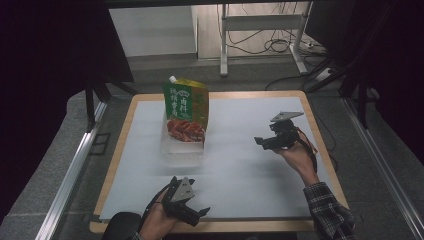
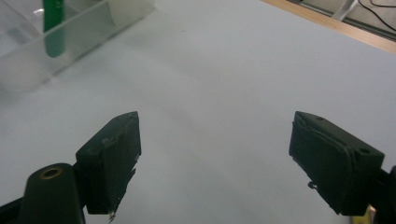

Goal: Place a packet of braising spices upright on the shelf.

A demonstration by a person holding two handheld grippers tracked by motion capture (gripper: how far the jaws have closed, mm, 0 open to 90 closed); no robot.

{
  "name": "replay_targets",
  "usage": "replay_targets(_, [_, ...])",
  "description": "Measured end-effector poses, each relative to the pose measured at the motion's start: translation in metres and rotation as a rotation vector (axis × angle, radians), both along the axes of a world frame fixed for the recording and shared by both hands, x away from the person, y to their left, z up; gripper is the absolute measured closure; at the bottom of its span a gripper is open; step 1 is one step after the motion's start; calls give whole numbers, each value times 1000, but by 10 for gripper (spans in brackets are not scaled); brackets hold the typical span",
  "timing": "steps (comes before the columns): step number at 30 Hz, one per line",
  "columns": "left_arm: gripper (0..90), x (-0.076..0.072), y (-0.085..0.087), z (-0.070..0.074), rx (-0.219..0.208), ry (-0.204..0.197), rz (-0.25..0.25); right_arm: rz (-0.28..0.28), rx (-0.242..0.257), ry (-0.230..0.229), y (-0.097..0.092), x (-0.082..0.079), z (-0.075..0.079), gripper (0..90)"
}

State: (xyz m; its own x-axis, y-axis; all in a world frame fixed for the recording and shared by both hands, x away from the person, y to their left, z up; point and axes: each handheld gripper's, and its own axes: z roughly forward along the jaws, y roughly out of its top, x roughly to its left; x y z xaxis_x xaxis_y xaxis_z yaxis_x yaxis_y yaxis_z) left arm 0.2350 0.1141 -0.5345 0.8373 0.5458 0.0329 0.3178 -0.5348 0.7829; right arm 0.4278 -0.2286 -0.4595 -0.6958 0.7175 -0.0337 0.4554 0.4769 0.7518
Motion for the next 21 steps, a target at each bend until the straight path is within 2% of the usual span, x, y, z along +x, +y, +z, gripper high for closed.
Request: replay_targets(21, [0,0,-2,-1,16,4,-9,-173,-42,11,-68,12,-2,169])
